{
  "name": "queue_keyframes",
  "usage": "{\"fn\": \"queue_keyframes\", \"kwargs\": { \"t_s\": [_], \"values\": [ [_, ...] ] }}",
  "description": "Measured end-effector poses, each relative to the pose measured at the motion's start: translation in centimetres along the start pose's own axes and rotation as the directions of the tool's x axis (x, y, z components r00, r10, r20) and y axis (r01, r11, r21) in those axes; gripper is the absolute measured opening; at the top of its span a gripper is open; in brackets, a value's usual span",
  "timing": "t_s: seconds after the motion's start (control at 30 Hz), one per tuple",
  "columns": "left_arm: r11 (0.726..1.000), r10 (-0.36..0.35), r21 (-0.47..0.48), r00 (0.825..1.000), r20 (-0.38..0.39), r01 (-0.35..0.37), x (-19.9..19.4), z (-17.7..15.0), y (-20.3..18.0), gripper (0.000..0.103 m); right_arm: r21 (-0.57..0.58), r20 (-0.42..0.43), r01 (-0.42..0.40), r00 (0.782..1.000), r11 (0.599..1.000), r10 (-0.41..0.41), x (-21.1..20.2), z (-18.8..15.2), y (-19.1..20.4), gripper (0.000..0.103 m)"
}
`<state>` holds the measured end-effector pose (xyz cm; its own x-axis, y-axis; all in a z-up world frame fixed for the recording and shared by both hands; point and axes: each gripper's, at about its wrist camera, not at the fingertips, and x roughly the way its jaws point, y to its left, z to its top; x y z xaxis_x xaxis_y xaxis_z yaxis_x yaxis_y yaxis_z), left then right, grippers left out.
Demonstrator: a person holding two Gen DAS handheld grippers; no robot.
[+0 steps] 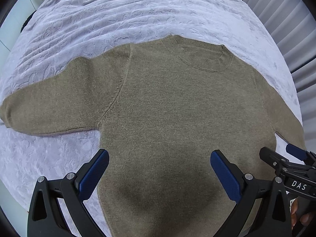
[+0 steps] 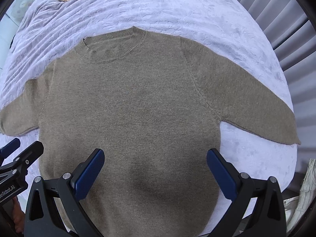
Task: Fold small clothes
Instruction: 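Grasp the sweater's side edge with the left tool and fold it inward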
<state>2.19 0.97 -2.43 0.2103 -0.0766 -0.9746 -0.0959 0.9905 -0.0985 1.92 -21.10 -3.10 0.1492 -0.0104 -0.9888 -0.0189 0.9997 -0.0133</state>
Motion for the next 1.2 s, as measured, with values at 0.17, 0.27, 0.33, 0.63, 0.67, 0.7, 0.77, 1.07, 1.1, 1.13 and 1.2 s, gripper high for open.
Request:
{"fn": "queue_keyframes", "kwargs": {
  "t_s": [0.17,0.27,0.33,0.63,0.67,0.7,0.77,1.07,1.1,1.13,1.2],
  "values": [
    [1.000,0.009,-0.002,1.000,-0.005,-0.009,1.7,-0.1,0.6,0.103,0.000,-0.004,-0.040,0.999,0.999,0.040,1.6,-0.3,0.3,0.103],
    [1.000,-0.006,-0.024,1.000,-0.015,0.006,2.5,-0.3,1.3,0.103,-0.003,-0.024,-0.050,0.998,0.999,0.050,2.6,-0.5,0.6,0.103],
    [0.999,-0.016,-0.039,1.000,-0.019,0.015,3.0,-0.5,1.8,0.103,-0.003,-0.025,-0.054,0.998,0.999,0.054,3.0,-0.6,0.7,0.103],
    [0.986,-0.105,-0.127,0.993,0.053,0.111,3.7,-1.3,6.0,0.103,-0.045,-0.027,-0.087,0.996,0.995,0.086,4.2,-0.9,2.9,0.103],
    [0.982,-0.111,-0.148,0.991,0.071,0.120,3.7,-1.4,6.9,0.103,-0.056,-0.026,-0.094,0.995,0.994,0.093,4.3,-0.9,3.5,0.103],
    [0.975,-0.114,-0.178,0.989,0.097,0.130,3.7,-1.6,8.3,0.103,-0.068,-0.025,-0.100,0.995,0.993,0.099,4.4,-0.8,4.1,0.103],
    [0.964,-0.112,-0.225,0.984,0.139,0.142,3.6,-1.9,10.9,0.103,-0.100,-0.023,-0.121,0.993,0.988,0.119,4.4,-0.9,5.7,0.103],
    [0.786,-0.075,-0.555,0.933,0.352,0.273,4.5,-5.0,27.9,0.103,-0.265,-0.022,-0.226,0.973,0.937,0.228,4.7,-1.9,13.7,0.103],
    [0.750,-0.074,-0.589,0.923,0.377,0.301,4.9,-5.6,29.6,0.103,-0.276,-0.026,-0.234,0.971,0.932,0.236,4.7,-2.0,13.8,0.103],
    [0.718,-0.079,-0.613,0.914,0.397,0.329,5.3,-6.1,31.0,0.103,-0.287,-0.030,-0.240,0.970,0.927,0.242,4.9,-2.1,14.4,0.103],
    [0.660,-0.103,-0.640,0.891,0.442,0.393,6.3,-6.7,33.4,0.103,-0.302,-0.039,-0.256,0.966,0.918,0.257,5.3,-2.2,15.6,0.103]
  ]
}}
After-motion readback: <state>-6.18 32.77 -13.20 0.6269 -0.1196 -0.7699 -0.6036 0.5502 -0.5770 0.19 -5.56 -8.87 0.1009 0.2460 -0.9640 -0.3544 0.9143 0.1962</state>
